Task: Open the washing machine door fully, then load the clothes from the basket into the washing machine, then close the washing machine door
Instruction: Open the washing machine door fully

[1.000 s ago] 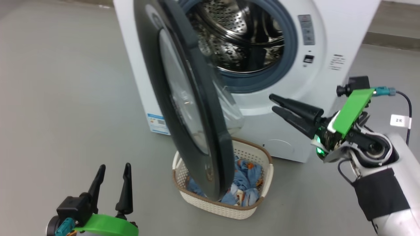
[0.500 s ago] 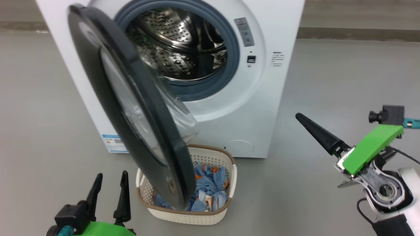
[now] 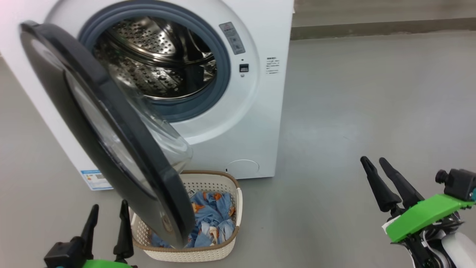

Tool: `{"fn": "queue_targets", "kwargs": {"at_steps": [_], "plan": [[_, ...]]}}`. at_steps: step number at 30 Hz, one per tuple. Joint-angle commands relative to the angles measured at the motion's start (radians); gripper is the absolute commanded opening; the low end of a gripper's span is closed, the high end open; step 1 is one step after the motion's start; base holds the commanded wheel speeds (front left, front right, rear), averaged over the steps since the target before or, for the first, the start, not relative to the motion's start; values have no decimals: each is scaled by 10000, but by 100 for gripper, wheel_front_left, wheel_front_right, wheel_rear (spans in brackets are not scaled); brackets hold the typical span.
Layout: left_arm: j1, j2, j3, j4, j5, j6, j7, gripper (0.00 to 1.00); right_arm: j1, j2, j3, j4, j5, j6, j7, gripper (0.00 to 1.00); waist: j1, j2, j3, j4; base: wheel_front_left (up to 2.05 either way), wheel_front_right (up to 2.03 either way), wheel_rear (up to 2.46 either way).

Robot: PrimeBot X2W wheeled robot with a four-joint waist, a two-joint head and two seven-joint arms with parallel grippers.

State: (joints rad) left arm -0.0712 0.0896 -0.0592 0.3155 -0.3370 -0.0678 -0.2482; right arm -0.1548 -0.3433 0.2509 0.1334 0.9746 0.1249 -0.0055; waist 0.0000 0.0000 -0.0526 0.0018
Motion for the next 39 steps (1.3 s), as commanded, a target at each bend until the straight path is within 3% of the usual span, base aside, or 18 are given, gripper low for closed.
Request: {"fn": "queue_targets", "kwargs": {"at_steps": [1,9,20,39], "plan": [[-132,273,404,-390,-131,66,-113,100,26,-258,158,-22,-508,58,-629,100,0,0,52,-297,0,0,0],[-14,332,400,-691,-122,195,-108,100,412,-334,228,1024,-2337,58,-2268,100,0,0,107,-405,0,0,0],[-83,361,295,-767,-198,238,-78,100,564,165,-168,1668,-3848,58,-2558,100,0,0,194,-352,0,0,0],[-219,417,175,-640,-242,284,-101,100,688,478,-613,1462,-4402,58,-2562,100,0,0,232,-170,0,0,0]]}}
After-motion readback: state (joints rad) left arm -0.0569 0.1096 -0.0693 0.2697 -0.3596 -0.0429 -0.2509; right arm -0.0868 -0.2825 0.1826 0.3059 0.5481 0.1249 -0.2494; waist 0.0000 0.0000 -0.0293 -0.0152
